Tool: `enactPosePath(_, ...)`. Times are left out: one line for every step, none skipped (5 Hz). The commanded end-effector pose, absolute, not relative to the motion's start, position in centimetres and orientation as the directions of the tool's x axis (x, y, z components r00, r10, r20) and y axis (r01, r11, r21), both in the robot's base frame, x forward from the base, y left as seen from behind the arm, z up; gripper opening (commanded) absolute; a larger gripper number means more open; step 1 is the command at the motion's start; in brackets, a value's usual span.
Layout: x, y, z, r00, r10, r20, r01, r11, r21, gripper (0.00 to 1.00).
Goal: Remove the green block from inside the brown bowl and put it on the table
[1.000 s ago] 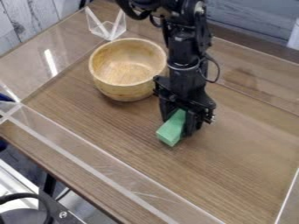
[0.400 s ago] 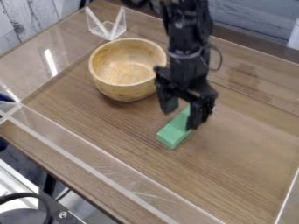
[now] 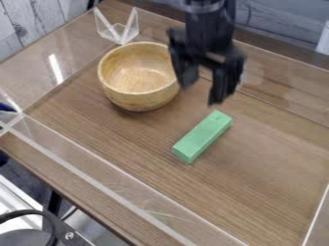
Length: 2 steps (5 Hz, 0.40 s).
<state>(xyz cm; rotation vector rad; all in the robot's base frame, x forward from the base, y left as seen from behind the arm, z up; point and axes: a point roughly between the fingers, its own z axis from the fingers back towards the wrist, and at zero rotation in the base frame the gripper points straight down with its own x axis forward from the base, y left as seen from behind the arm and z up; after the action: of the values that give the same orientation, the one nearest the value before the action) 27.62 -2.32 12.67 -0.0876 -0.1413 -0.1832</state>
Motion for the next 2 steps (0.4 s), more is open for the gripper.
enactPosePath(27.5,-2.0,15.6,0.958,-0.188,0.218,0.204,0.977,-0.056,1.0)
enactPosePath(27.0,-2.5,14.4,0.957,-0.214,0.198,0.229,0.972,-0.058,1.0)
